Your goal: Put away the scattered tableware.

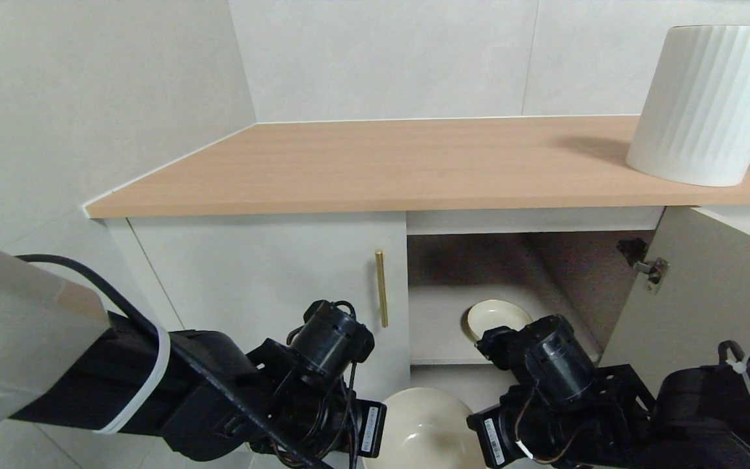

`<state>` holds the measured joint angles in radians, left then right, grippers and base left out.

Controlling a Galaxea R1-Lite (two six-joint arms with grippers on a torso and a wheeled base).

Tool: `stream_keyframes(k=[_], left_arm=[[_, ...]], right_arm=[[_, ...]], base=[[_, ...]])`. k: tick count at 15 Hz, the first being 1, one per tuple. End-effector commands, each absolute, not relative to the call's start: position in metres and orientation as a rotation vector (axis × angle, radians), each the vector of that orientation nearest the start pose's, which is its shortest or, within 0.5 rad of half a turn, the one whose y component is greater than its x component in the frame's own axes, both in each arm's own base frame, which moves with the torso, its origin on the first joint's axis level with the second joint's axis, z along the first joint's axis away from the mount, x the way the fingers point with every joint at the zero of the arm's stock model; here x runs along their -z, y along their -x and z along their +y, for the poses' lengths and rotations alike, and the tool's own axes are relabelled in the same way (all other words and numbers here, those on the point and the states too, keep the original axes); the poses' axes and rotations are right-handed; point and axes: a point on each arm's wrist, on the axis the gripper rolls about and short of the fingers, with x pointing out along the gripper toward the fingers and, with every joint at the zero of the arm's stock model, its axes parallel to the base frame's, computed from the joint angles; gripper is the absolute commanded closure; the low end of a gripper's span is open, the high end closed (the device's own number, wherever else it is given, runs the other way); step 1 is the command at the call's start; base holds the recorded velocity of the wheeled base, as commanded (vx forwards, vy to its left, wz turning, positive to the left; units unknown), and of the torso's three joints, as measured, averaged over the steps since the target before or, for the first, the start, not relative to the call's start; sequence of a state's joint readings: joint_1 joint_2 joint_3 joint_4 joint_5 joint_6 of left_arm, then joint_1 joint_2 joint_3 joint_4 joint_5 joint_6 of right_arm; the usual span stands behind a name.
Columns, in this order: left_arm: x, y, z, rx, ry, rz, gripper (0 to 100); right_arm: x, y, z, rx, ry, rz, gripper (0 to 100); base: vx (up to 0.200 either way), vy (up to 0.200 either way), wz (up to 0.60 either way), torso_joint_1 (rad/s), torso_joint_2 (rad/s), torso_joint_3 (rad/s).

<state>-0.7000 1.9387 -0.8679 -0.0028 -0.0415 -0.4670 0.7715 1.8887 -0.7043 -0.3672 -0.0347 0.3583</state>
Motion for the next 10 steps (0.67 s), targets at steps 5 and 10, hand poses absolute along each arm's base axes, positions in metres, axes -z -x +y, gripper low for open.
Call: stream_keyframes(k=[5,10], left_arm=[[-0.073,-0.235,-0.199,0.409,0.059,1.148,0],[-0.073,-0.235,-0.199,0.408,0.06,1.148,0]], right_arm=[[-0.075,-0.216,0.209,-0.543,0.005,0.881,100],[-0.061,-0.217,0.207,-0.5,0.088,0.9,100]], base=[[0.0,0.0,0.0,0.0,0.0,0.0],[0.0,0.0,0.0,0.0,0.0,0.0]])
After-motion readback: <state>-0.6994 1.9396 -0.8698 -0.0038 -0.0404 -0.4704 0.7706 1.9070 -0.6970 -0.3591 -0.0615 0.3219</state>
